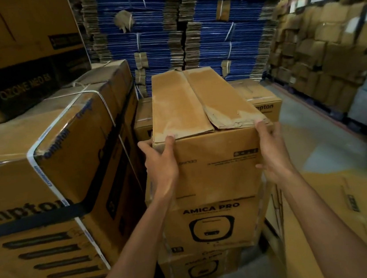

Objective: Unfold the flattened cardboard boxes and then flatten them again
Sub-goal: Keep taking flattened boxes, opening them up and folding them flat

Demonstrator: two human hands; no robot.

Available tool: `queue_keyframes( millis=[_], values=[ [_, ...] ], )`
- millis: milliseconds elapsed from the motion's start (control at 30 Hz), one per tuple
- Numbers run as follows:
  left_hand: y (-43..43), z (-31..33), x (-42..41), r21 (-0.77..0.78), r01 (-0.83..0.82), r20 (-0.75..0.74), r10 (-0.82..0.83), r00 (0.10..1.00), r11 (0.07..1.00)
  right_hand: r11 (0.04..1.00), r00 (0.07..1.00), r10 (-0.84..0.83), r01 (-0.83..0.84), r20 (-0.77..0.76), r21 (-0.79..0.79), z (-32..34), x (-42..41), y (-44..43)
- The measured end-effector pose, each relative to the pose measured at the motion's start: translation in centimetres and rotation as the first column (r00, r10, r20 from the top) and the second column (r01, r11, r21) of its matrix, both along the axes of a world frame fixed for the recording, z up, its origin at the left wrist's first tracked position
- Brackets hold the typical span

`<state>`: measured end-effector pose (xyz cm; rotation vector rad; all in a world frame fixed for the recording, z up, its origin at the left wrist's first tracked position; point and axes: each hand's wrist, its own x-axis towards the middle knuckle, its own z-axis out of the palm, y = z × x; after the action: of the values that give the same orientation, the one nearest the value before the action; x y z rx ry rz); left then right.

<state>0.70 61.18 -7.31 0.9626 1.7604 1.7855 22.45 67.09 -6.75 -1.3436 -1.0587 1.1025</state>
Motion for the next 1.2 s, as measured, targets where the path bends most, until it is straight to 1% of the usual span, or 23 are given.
queue_keyframes(
  millis=[33, 67, 100, 133, 167, 200, 233, 267, 300, 333, 367, 400, 467, 533, 567, 700, 867, 933, 1000, 1100, 1133, 1167, 1200],
  values=[
    [0.0, -0.2, -0.2, 0.012, 0.017, -0.038, -0.017, 0.999, 1.000, 1.000, 0.998, -0.014, 0.015, -0.054, 0.014, -0.7, -0.2, -0.4],
    [0.0, -0.4, -0.5, 0.033, 0.017, -0.150, -0.012, 0.989, 0.999, 0.998, 0.991, -0.055, 0.059, -0.124, 0.032, -1.9, -0.4, -0.9],
    [0.0, -0.3, -0.8, 0.065, -0.003, -0.327, 0.024, 0.945, 0.998, 0.991, 0.971, -0.118, 0.129, -0.206, 0.040, -3.3, -0.8, -1.7],
    [0.1, 0.0, -1.0, 0.106, -0.023, -0.515, 0.075, 0.854, 0.994, 0.977, 0.940, -0.198, 0.213, -0.276, 0.025, -5.2, -1.2, -2.5],
    [0.3, 0.5, -1.1, 0.147, -0.011, -0.665, 0.107, 0.739, 0.989, 0.957, 0.904, -0.279, 0.291, -0.324, -0.011, -7.3, -1.8, -3.5],
    [0.5, 1.4, -0.8, 0.152, 0.046, -0.768, 0.089, 0.634, 0.987, 0.939, 0.874, -0.337, 0.337, -0.351, -0.064, -9.5, -2.4, -4.4],
    [1.0, 2.4, -0.4, 0.117, 0.125, -0.839, 0.031, 0.544, 0.985, 0.932, 0.853, -0.362, 0.337, -0.377, -0.131, -11.6, -3.2, -5.3],
    [1.6, 3.3, 0.1, 0.046, 0.191, -0.890, -0.047, 0.453, 0.980, 0.931, 0.835, -0.359, 0.286, -0.418, -0.228, -13.5, -4.0, -6.1],
    [2.5, 4.0, 0.7, -0.042, 0.222, -0.929, -0.120, 0.351, 0.974, 0.926, 0.800, -0.332, 0.175, -0.500, -0.335, -15.0, -4.8, -6.7],
    [3.2, 4.6, 1.4, -0.121, 0.219, -0.955, -0.174, 0.240, 0.968, 0.911, 0.738, -0.290, 0.016, -0.610, -0.413, -16.0, -5.5, -7.2],
    [4.1, 5.1, 1.9, -0.191, 0.199, -0.965, -0.221, 0.143, 0.961, 0.891, 0.672, -0.247, -0.125, -0.698, -0.436, -16.8, -6.1, -7.3],
    [4.8, 5.4, 2.4, -0.258, 0.174, -0.959, -0.274, 0.076, 0.951, 0.881, 0.616, -0.209, -0.219, -0.760, -0.420, -17.2, -6.5, -7.1],
    [5.9, 5.4, 2.9, -0.353, 0.122, -0.934, -0.356, 0.004, 0.928, 0.879, 0.536, -0.178, -0.291, -0.825, -0.378, -17.5, -7.0, -6.3],
    [6.3, 5.0, 3.1, -0.383, 0.080, -0.924, -0.380, -0.052, 0.920, 0.886, 0.494, -0.177, -0.297, -0.851, -0.356, -17.4, -7.3, -5.5],
    [6.3, 4.9, 3.1, -0.391, 0.070, -0.920, -0.387, -0.070, 0.918, 0.888, 0.477, -0.181, -0.297, -0.860, -0.352, -17.3, -7.4, -5.1],
    [6.2, 4.6, 3.0, -0.414, 0.069, -0.909, -0.409, -0.081, 0.907, 0.903, 0.423, -0.160, -0.301, -0.892, -0.305, -17.3, -7.8, -4.2],
    [6.0, 4.9, 3.3, -0.463, 0.029, -0.878, -0.454, -0.148, 0.886, 0.889, 0.408, -0.164, -0.333, -0.898, -0.313, -16.2, -8.5, -4.1],
    [5.9, 5.3, 3.6, -0.482, 0.039, -0.869, -0.472, -0.148, 0.875, 0.902, 0.403, -0.185, -0.292, -0.896, -0.318, -15.5, -8.5, -4.4],
    [5.8, 5.9, 4.2, -0.490, 0.059, -0.867, -0.479, -0.136, 0.870, 0.919, 0.414, -0.223, -0.213, -0.882, -0.332, -14.5, -8.2, -4.5],
    [5.9, 7.7, 5.0, -0.500, 0.095, -0.866, -0.493, -0.087, 0.861, 0.965, 0.487, -0.184, -0.078, -0.854, -0.252, -12.3, -7.0, -4.6],
    [5.7, 8.5, 5.2, -0.511, 0.119, -0.859, -0.509, -0.048, 0.851, 0.975, 0.529, -0.169, -0.031, -0.831, -0.218, -11.5, -6.4, -4.6],
    [5.5, 9.2, 5.1, -0.518, 0.160, -0.850, -0.526, 0.011, 0.840, 0.979, 0.586, -0.180, 0.028, -0.790, -0.202, -10.7, -5.5, -4.5],
    [5.4, 9.8, 4.9, -0.518, 0.212, -0.834, -0.544, 0.089, 0.829, 0.979, 0.634, -0.196, 0.086, -0.748, -0.183, -9.7, -4.4, -4.1]
  ],
)
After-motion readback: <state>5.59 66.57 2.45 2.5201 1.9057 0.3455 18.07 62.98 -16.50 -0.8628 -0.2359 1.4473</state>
